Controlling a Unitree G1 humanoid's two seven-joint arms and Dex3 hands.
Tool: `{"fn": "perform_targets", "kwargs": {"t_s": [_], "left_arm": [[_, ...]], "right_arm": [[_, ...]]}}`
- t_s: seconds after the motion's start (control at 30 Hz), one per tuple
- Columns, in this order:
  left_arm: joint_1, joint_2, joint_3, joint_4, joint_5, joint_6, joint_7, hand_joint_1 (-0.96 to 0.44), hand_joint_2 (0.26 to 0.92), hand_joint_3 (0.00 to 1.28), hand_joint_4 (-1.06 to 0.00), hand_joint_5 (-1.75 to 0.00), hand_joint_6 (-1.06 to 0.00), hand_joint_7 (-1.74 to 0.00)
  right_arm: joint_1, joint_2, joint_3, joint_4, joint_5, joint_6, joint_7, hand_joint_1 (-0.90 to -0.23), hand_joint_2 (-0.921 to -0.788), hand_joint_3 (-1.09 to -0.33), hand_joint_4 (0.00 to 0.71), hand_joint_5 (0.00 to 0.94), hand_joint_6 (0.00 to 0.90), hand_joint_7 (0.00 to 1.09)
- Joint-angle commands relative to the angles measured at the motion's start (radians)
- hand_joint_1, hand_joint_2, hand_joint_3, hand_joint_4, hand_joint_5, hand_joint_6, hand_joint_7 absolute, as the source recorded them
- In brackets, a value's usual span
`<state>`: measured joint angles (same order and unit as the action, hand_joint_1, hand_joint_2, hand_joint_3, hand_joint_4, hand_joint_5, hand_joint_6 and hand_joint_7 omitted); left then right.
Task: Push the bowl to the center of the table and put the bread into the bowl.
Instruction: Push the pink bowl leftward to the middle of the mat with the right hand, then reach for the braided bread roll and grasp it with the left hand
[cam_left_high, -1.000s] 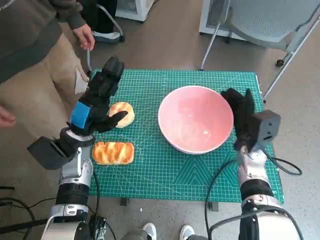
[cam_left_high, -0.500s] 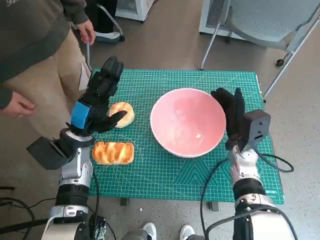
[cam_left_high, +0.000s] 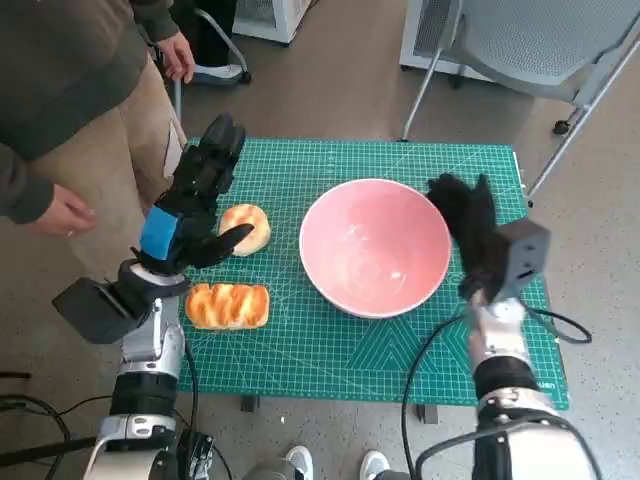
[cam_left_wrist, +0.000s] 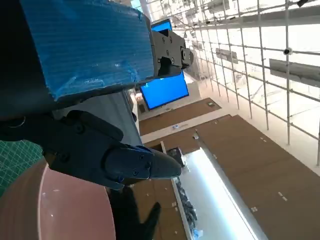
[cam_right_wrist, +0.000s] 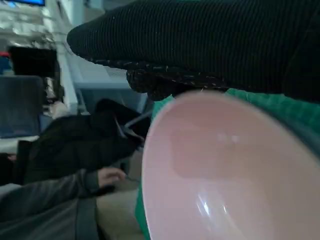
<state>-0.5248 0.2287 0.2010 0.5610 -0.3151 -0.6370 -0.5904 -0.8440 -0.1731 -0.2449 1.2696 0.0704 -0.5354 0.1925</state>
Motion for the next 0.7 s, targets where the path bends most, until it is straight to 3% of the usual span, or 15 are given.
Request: {"fn": "perform_targets", "kwargs": {"t_s": [0.03,0.23,0.4,0.7], "left_arm": [[0.022,0.007,0.0,-0.036,-0.001,0.013,0.008,-0.59,0.921,0.26,0.0,0.0,-0.12,0.0],[0.029,0.003,-0.004,-0.052,0.005,0.018,0.02,-0.6,0.921,0.27,-0.01,0.0,-0.11,0.0],[0.03,-0.012,-0.02,-0.051,0.033,0.004,0.046,-0.62,0.921,0.27,0.0,0.0,-0.11,0.0],[0.022,-0.022,-0.044,-0.008,0.077,-0.051,0.067,-0.68,0.921,0.29,0.0,0.0,-0.1,0.0]], "right_arm": [[0.026,-0.004,0.034,-0.073,-0.046,-0.121,-0.065,-0.679,-0.921,-0.832,0.175,0.007,0.207,0.08],[0.065,-0.001,0.089,-0.191,-0.106,-0.271,-0.115,-0.689,-0.921,-0.823,0.18,0.007,0.202,0.08],[0.097,-0.011,0.141,-0.314,-0.15,-0.36,-0.101,-0.713,-0.921,-0.816,0.17,0.002,0.192,0.07],[0.124,-0.032,0.189,-0.438,-0.149,-0.371,-0.055,-0.71,-0.921,-0.82,0.143,0.0,0.178,0.07]]}}
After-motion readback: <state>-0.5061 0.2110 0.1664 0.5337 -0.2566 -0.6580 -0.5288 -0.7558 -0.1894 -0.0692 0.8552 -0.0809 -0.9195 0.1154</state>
